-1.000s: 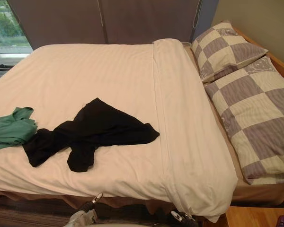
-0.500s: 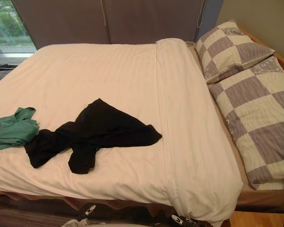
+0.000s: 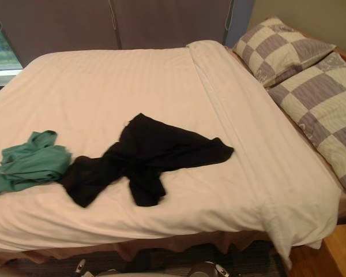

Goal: Tidy the bed and pick cloth on bed and put in laundry

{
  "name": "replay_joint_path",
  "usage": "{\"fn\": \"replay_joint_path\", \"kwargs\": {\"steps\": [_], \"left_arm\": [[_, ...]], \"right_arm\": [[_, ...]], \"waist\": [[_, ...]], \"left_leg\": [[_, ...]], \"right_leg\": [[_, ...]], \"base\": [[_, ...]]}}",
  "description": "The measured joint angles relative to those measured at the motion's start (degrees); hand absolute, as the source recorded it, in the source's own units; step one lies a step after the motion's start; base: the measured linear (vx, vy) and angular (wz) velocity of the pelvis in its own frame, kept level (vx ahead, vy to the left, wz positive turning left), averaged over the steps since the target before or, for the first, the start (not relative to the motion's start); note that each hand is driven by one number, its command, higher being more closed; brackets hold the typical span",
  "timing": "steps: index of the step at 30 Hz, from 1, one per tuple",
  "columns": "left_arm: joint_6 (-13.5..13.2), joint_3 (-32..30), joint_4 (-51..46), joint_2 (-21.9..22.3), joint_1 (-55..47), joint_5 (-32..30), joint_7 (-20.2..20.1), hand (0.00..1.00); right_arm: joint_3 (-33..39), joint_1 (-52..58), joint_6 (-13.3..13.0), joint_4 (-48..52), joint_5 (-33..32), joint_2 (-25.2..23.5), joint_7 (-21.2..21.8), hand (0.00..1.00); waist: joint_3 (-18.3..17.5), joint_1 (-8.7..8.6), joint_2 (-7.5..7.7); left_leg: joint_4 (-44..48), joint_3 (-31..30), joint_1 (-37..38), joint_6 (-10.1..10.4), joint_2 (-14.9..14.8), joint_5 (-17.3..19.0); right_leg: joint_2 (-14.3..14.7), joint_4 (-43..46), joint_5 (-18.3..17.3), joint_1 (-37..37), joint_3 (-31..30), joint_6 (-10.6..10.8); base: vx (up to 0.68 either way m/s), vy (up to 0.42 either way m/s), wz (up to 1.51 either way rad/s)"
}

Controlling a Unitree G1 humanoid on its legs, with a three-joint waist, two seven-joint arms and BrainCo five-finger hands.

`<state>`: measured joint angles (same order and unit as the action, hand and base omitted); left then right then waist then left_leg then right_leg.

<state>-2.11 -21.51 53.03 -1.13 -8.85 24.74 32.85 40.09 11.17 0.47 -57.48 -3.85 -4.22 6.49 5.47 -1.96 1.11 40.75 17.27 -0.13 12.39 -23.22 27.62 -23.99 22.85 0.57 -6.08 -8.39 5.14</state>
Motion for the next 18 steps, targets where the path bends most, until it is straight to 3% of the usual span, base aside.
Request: {"fn": "replay_joint_path", "kwargs": {"steps": [1, 2, 3, 5, 7, 8, 10, 13, 18], "left_arm": [[-0.05, -0.08, 0.01, -0.77, -0.05, -0.98, -0.03, 0.00], [-0.04, -0.13, 0.08, -1.87, -0.27, -2.11, -0.12, 0.00], [0.46, -0.56, 0.09, -2.53, -0.25, -3.76, -0.85, 0.00], [2.78, -1.05, 0.36, -2.10, -0.05, -4.03, -3.61, 0.00], [9.01, -0.72, 3.31, -1.24, 0.46, -2.11, -11.63, 0.00], [11.14, -0.76, 4.88, -0.30, 0.60, -0.50, -15.08, 0.00], [13.61, -0.16, 4.94, 0.11, 0.89, -1.48, -24.24, 0.00], [11.13, 2.06, 4.99, -0.60, 0.63, -3.42, -32.93, 0.00], [6.07, 6.87, 5.62, -1.87, 0.44, -4.42, -35.05, 0.00]], "right_arm": [[0.33, -0.06, -0.11, -0.45, 1.31, 0.13, 0.72, 0.00], [0.93, -0.17, -0.57, -1.29, 2.97, 0.32, 1.68, 0.00], [1.22, -0.16, -1.69, -2.48, 4.24, 0.37, 3.25, 0.00], [0.60, 0.40, -3.20, -3.16, 4.21, 0.66, 5.32, 0.00], [-1.30, 1.10, -4.40, -3.79, 4.29, 1.23, 5.80, 0.00], [-1.53, 1.51, -4.94, -4.21, 4.09, 1.59, 5.81, 0.00], [-2.33, 2.53, -7.19, -4.81, 3.92, 2.19, 5.63, 0.00], [-5.47, 2.88, -8.99, -4.87, 4.00, 2.16, 6.31, 0.00], [-12.61, -0.38, -9.50, -4.25, 4.94, 3.33, 6.86, 0.00]], "waist": [[-0.02, 0.00, -0.02], [-0.02, -0.08, -0.02], [-0.02, -0.32, -0.03], [-0.05, -0.25, -0.02], [-0.11, -0.34, 0.26], [-0.10, -0.49, -0.09], [-0.66, -0.82, -0.72], [-2.03, -0.23, 0.81], [-2.30, 1.23, 1.95]], "left_leg": [[-0.92, 0.89, 0.46, -0.29, 0.06, 0.12], [-3.14, 2.02, 1.27, -0.97, 0.45, -0.23], [-6.54, 3.12, 2.10, -2.78, 1.63, -1.92], [-11.83, 4.35, 2.82, -5.10, 5.23, -4.52], [-16.58, 4.36, 3.19, -7.20, 11.28, -6.52], [-18.07, 4.16, 3.14, -8.03, 13.47, -7.17], [-20.99, 1.67, 3.30, -9.61, 17.33, -9.21], [-25.69, -0.41, 4.58, -9.83, 18.74, -12.82], [-35.31, 0.33, 8.82, -8.57, 19.17, -18.53]], "right_leg": [[0.44, 0.38, 0.42, -0.73, 1.98, -0.02], [1.86, 2.02, -1.55, -1.57, 4.93, 1.49], [4.21, 4.80, -5.13, -1.81, 8.90, 3.80], [7.92, 10.13, -10.25, -2.44, 12.05, 5.27], [12.64, 11.47, -16.04, -0.72, 12.44, 4.50], [13.48, 9.38, -19.13, 1.20, 12.22, 3.41], [12.83, 4.84, -20.11, 4.67, 10.96, 2.39], [12.00, -0.51, -19.52, 8.29, 12.34, 1.09], [13.15, -3.18, -17.89, 8.76, 12.96, 0.70]], "base": [[-0.07, 0.551, -0.34], [-0.07, 0.423, -0.21], [-0.07, 0.452, -0.14], [-0.04, 0.314, -0.03], [0.04, 0.099, 0.12], [0.07, 0.005, 0.37], [0.05, 0.090, 0.65], [0.03, -0.007, 0.67], [-0.03, -0.097, -0.04]]}}
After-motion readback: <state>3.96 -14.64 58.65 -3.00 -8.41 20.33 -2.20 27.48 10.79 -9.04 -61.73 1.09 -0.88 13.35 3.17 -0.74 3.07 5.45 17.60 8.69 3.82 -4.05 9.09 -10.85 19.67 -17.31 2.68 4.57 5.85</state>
